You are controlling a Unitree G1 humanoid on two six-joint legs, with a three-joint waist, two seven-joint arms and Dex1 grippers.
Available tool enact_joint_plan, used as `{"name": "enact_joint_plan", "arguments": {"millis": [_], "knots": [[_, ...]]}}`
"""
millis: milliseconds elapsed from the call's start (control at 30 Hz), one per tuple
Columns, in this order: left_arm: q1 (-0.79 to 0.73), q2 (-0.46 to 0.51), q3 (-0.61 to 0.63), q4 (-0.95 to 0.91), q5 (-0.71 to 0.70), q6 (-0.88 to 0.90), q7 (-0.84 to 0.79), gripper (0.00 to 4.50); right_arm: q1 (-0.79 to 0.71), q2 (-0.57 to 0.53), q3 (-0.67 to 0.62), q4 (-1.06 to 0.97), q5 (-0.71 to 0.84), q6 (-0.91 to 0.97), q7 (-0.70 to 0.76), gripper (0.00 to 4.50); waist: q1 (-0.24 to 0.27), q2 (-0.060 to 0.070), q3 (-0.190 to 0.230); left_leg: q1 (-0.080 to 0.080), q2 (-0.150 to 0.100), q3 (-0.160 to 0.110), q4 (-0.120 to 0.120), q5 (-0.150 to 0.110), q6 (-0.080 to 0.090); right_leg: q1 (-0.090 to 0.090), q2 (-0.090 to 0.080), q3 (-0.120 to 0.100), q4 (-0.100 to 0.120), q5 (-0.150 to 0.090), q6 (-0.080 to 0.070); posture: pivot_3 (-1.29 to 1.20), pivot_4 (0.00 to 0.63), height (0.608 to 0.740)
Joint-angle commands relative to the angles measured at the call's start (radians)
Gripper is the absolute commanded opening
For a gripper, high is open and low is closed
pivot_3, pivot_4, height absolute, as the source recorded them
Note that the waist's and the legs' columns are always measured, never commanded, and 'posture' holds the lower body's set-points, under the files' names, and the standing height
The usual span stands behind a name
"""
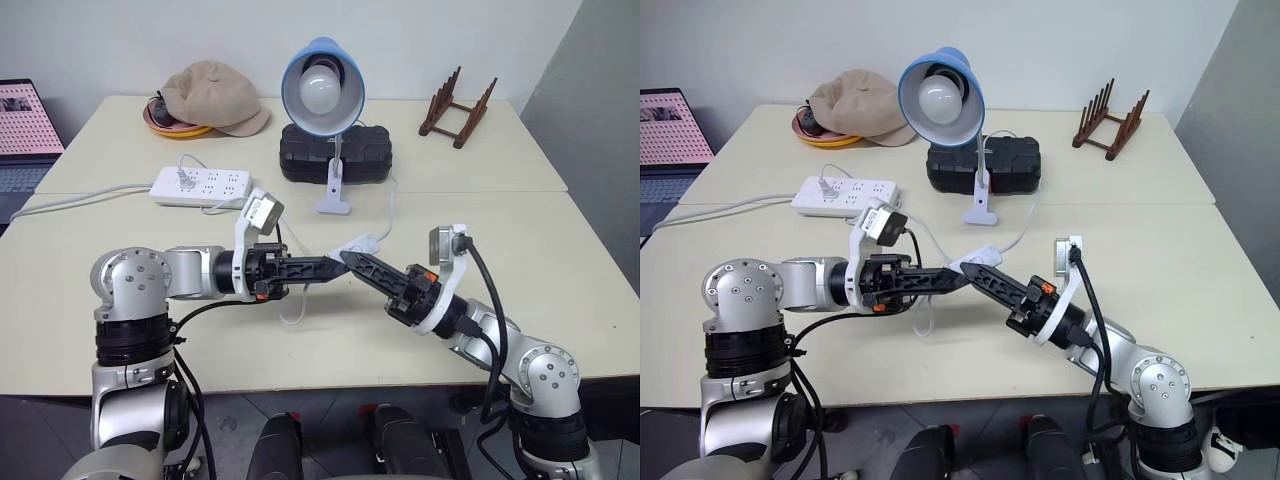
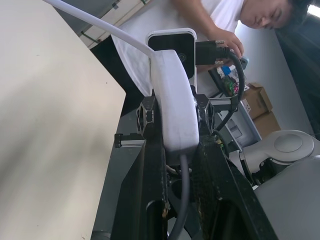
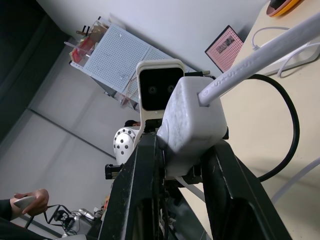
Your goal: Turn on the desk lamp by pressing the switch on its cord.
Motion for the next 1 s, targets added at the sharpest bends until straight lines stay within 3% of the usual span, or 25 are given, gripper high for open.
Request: {"name": "enact_joint_plan", "arguments": {"millis": [33, 300, 900, 967, 1000], "knots": [[0.001, 0.013, 0.003, -0.029, -0.024, -0.019, 0.014, 0.36, -0.004, -0.007, 0.001, -0.028, 0.027, -0.006, 0.018, 0.78, 0.0, 0.0, 0.0, 0.0, 0.0, 0.0, 0.0, 0.0, 0.0, 0.0, 0.0, 0.0, 0.0, 0.0, 0.0, 0.0, 0.15, 0.74], [0.014, 0.026, -0.014, -0.043, -0.031, -0.039, 0.02, 0.36, -0.005, -0.021, -0.001, -0.028, 0.023, -0.007, 0.012, 0.77, 0.0, 0.0, 0.0, 0.0, 0.0, 0.0, 0.0, 0.0, 0.0, 0.0, 0.0, 0.0, 0.0, 0.0, 0.0, 0.0, 0.15, 0.74], [0.03, 0.103, -0.089, -0.062, -0.018, -0.125, -0.036, 0.36, -0.03, -0.199, -0.029, -0.009, 0.061, 0.041, 0.03, 0.76, 0.0, 0.0, 0.0, -0.001, 0.0, 0.001, -0.001, 0.0, 0.0, -0.001, 0.0, 0.001, -0.002, 0.0, 0.0, 0.0, 0.15, 0.74], [0.029, 0.111, -0.096, -0.06, -0.015, -0.136, -0.042, 0.36, -0.034, -0.208, -0.031, -0.016, 0.065, 0.041, 0.038, 1.29, 0.0, 0.0, 0.0, -0.001, 0.0, 0.001, -0.001, 0.0, 0.0, -0.001, 0.0, 0.001, -0.002, 0.0, 0.0, 0.0, 0.15, 0.74], [0.029, 0.114, -0.1, -0.061, -0.013, -0.141, -0.045, 0.36, -0.034, -0.212, -0.032, -0.02, 0.067, 0.041, 0.039, 1.36, 0.0, 0.0, 0.0, -0.001, 0.0, 0.001, -0.001, 0.0, 0.0, -0.001, 0.0, 0.001, -0.002, 0.0, 0.0, 0.0, 0.15, 0.74]]}}
